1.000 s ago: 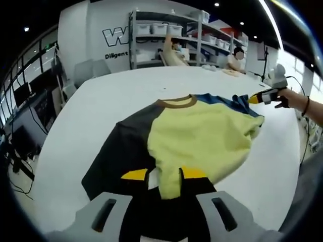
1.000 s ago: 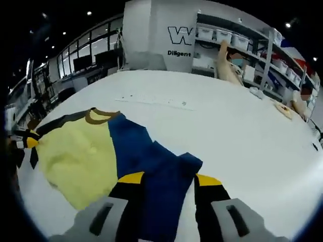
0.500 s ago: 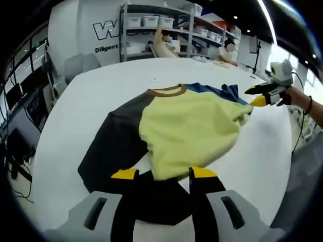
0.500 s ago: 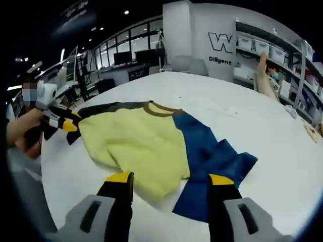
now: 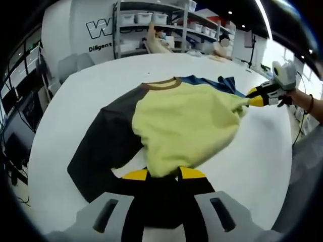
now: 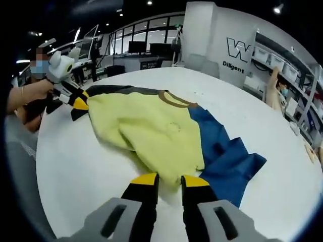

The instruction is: Fold the garment on the visible template until the final outline fits inside the template.

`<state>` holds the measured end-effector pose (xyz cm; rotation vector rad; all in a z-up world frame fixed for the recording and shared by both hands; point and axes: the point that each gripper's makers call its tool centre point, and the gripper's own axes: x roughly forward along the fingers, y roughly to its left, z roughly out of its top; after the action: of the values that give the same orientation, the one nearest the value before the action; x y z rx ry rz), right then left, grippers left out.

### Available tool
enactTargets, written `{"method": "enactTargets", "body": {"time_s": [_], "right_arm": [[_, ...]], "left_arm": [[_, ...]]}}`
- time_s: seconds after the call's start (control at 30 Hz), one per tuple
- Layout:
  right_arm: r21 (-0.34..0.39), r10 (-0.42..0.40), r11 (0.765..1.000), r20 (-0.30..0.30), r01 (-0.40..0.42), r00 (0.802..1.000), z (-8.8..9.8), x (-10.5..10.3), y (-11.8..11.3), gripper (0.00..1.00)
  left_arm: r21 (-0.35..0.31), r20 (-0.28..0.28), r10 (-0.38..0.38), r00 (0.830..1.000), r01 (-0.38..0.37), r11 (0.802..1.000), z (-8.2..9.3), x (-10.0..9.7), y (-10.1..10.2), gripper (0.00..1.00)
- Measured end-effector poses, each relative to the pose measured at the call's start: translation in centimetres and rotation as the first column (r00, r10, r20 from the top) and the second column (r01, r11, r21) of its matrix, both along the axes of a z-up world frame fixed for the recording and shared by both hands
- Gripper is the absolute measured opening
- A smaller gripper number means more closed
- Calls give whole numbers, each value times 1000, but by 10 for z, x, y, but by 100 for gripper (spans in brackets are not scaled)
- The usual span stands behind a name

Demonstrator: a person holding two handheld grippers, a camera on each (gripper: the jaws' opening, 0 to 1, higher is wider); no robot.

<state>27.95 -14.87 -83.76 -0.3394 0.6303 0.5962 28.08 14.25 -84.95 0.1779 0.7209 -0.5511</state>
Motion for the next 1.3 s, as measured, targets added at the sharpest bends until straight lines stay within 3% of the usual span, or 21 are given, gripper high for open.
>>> {"method": "enactTargets", "body": {"time_s": [0.1, 0.33, 0.47, 0.57, 0.67, 0.97, 1.23, 1.3], "right_arm": [[-4, 13, 1000, -2, -13, 1000, -1, -2, 2, 1], [-14, 46, 999, 5, -46, 999, 5, -6, 5, 0], [33, 38, 999, 36, -39, 999, 22, -3, 5, 0], [132, -32, 991, 67, 23, 997, 39, 12, 2, 0], [175, -76, 983, 81, 61, 994, 48, 24, -2, 0], [168, -115, 981, 107, 96, 988, 60, 65, -6, 0], [137, -169, 978, 87, 156, 982, 54, 94, -15, 0], [129, -180, 977, 86, 168, 980, 51, 99, -16, 0]], "left_arm": [[-2, -12, 10, 1000, -10, 1000, -1, 1, 1, 5], [-29, -7, 18, 1000, -18, 999, 6, 1, -1, 2], [-70, 28, 35, 999, -33, 997, 28, 5, -2, 1], [-84, 37, 63, 997, -60, 995, 44, 13, -1, 1], [-75, 43, 65, 997, -62, 995, 52, 18, -3, 1], [-51, 55, 66, 996, -63, 997, 65, 49, -7, 0], [-109, 65, 138, 988, -131, 985, 75, 87, -1, 0], [-119, 51, 155, 987, -148, 982, 71, 96, 0, 0]]}}
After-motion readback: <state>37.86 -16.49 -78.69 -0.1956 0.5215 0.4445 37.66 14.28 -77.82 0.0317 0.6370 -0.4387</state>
